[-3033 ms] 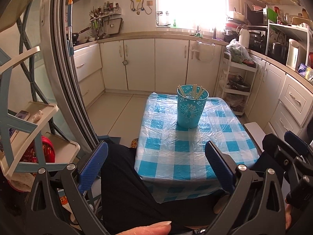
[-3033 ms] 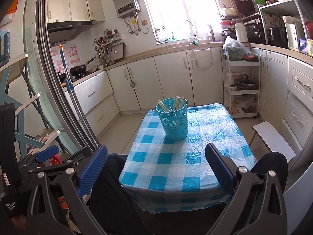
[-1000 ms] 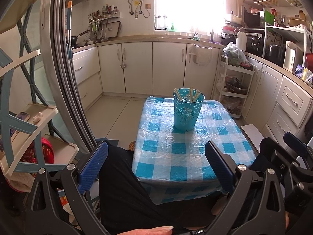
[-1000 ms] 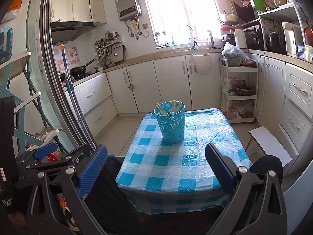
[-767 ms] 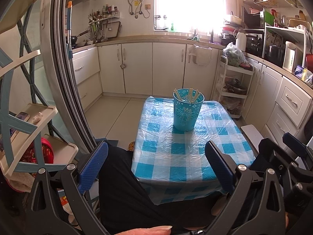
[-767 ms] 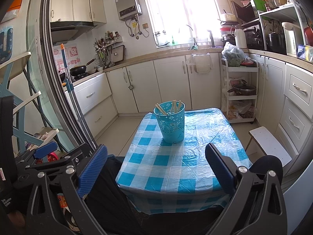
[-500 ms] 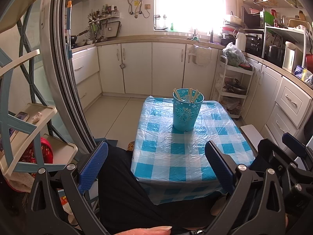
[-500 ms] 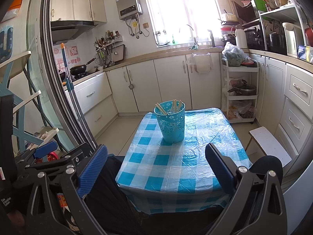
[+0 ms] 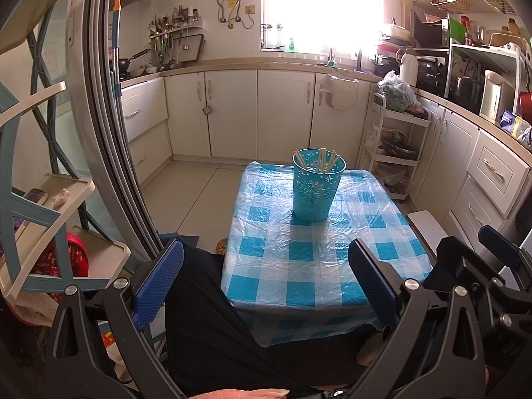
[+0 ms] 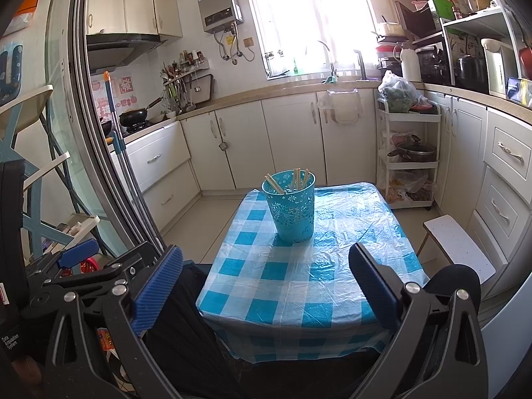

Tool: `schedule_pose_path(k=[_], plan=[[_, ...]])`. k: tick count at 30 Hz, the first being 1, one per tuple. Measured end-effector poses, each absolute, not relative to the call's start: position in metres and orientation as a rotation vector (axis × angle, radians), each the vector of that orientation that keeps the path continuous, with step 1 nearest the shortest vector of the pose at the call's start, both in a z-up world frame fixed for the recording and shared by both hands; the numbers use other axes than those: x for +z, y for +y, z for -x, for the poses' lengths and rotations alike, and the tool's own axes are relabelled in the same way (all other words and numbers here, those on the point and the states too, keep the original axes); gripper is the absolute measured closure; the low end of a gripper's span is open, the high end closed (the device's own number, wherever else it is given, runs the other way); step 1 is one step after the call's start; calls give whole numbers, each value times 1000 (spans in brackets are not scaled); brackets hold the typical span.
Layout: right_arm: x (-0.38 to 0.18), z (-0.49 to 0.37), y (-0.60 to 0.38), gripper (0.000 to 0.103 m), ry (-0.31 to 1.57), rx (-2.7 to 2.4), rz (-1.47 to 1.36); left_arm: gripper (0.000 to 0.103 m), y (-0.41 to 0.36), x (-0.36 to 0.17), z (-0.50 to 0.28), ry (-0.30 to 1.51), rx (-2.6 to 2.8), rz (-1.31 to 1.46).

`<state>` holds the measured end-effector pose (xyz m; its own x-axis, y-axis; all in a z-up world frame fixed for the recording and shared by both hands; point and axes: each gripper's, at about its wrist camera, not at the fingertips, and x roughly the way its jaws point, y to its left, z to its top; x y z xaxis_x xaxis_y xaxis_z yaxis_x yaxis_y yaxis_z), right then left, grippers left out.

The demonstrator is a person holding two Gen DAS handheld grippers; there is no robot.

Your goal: Organize utensils

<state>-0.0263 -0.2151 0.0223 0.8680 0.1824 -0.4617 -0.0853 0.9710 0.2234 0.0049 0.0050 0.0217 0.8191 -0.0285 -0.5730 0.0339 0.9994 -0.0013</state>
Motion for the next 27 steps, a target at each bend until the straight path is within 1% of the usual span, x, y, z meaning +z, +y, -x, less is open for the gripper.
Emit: schedule_pose_path(k=[15, 21, 27], plan=[[22, 26, -216, 7, 503, 144, -198, 8, 0, 19, -7, 614, -39, -2], [22, 26, -215, 7, 500, 143, -199, 8, -3, 19, -3, 556, -39, 13], [18, 28, -214, 7, 493, 141, -199, 8, -9, 14, -9, 574, -48, 4]])
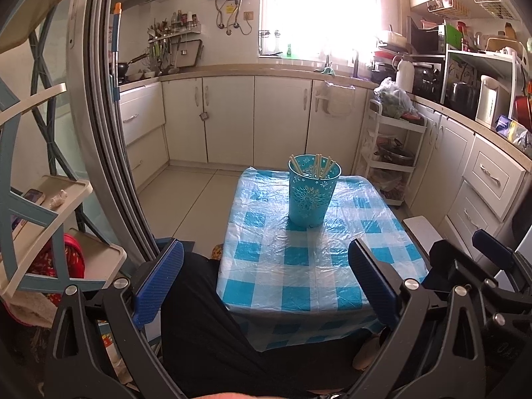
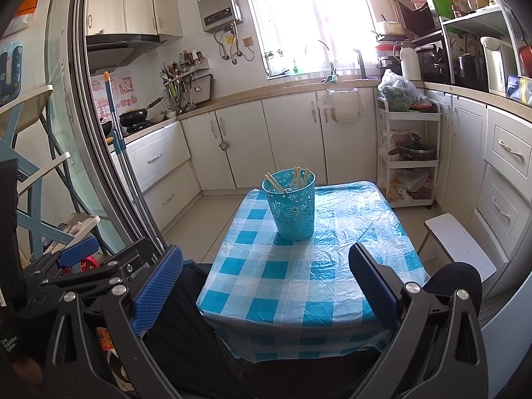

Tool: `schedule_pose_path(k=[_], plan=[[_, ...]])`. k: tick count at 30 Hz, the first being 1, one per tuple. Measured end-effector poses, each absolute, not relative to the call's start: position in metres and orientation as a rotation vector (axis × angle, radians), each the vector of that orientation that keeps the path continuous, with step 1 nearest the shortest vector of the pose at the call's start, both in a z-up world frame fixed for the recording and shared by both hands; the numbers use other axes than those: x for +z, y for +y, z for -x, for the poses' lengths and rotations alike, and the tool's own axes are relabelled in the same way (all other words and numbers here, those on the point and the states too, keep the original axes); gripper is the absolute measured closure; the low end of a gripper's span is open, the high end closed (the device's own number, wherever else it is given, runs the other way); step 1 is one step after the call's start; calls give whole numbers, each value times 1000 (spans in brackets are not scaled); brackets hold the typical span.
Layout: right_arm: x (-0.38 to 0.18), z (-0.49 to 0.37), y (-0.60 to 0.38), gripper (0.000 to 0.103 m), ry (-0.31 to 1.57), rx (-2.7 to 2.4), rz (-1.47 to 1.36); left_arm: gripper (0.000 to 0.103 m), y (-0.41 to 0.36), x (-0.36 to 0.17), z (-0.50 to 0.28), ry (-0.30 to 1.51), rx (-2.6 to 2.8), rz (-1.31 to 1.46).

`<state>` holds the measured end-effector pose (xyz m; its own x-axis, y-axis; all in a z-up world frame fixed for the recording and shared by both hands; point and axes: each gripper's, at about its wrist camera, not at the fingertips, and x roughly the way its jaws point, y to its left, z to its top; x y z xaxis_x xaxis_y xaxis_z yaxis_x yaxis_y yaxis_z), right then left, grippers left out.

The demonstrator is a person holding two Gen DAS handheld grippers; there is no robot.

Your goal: Organize utensils

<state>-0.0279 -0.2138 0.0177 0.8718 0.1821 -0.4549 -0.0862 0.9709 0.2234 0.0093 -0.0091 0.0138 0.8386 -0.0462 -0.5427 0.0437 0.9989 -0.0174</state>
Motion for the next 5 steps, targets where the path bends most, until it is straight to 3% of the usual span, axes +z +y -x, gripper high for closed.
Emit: schedule_pose_path(k=[5], plan=[[18, 31, -215, 7, 478, 134, -197, 8, -8, 11, -6, 566, -42, 2]])
